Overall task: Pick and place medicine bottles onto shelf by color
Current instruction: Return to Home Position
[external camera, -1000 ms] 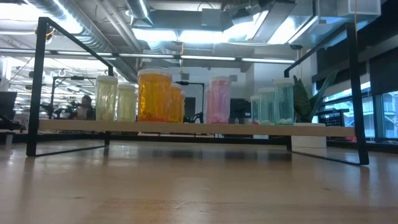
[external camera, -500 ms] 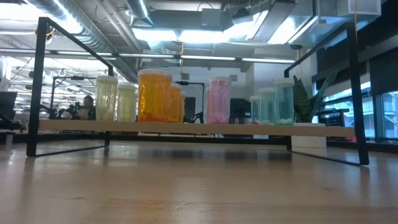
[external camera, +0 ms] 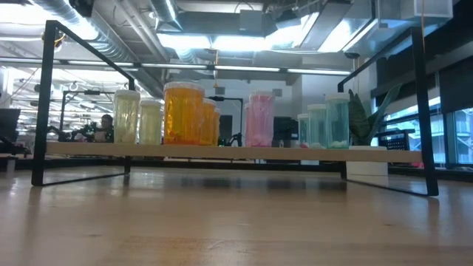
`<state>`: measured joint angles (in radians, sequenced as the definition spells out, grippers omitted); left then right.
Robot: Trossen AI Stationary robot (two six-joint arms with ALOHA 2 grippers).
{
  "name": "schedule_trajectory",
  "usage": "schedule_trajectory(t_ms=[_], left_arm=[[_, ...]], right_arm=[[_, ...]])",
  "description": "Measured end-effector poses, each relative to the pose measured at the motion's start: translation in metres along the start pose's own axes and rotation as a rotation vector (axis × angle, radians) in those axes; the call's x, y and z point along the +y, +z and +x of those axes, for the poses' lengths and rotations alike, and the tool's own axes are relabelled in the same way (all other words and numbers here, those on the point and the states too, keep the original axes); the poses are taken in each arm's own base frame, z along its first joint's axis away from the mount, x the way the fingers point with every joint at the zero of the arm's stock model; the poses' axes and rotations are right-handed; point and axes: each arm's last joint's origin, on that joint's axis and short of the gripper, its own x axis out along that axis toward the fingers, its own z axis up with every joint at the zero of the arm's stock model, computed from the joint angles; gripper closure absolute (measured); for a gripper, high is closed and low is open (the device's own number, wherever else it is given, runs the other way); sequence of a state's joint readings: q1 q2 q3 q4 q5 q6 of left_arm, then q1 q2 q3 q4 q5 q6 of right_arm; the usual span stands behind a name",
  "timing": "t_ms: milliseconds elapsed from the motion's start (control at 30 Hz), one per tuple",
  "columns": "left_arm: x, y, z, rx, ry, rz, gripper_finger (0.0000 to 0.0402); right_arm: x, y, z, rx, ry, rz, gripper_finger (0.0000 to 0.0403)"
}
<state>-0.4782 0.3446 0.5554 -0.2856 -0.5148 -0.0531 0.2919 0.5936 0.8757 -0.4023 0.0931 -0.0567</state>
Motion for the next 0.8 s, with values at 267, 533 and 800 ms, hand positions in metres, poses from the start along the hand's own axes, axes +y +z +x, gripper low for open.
schedule_trajectory(t_ms=[267,533,800], left_arm=[[0.006,-0.023,-0.008,-0.100,-0.017,-0.044,0.0400],[0.013,-0.040,-0.019,-0.167,-0.015,-0.041,0.0401],[0.014,-0.050,-0.020,-0.184,-0.016,-0.063,0.0400]], right_arm=[[-0.001,-0.040,-0.032,-0.138,-0.004,0.076,0.0401],[-0.001,-0.077,-0.053,-0.229,-0.002,0.127,0.0401],[-0.001,-0.092,-0.060,-0.248,-0.007,0.133,0.0401]])
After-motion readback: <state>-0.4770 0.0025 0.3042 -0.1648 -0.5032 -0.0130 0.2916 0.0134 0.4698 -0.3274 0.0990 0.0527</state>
